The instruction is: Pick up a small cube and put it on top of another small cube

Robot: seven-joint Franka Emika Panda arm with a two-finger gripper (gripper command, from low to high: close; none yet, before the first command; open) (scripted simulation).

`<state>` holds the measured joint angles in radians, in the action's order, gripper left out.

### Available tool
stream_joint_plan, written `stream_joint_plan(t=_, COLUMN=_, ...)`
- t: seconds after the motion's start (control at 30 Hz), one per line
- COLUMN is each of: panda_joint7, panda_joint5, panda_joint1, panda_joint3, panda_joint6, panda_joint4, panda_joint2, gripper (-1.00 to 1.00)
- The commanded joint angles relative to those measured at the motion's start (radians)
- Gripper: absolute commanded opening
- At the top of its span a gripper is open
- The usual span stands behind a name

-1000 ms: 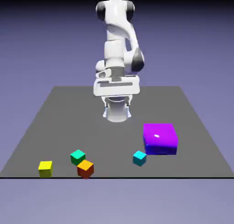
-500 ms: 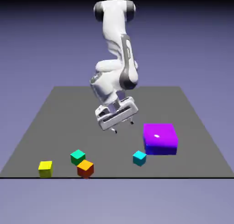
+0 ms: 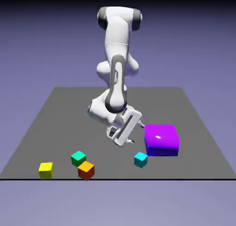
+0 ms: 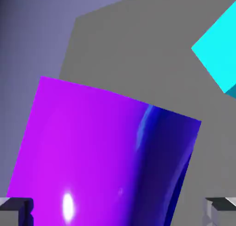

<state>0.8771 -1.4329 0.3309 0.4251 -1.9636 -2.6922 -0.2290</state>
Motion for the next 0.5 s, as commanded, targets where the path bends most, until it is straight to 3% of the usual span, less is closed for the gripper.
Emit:
stream_joint_plan(t=0.0, panda_joint7=0.044, panda_joint5=-0.038, panda_joint1=0.008, panda_joint3=0.011, panda_joint6=0.029, panda_joint4=0.003, panda_joint2=-0.021, gripper=0.0)
stream_joint_plan(t=0.47, panda_joint7=0.652, panda_joint5=-0.577, panda_joint1=0.119, panda_joint3=0.167, panda_joint6=0.433, panda_joint4=0.05, panda_joint2=-0.319, gripper=0.0)
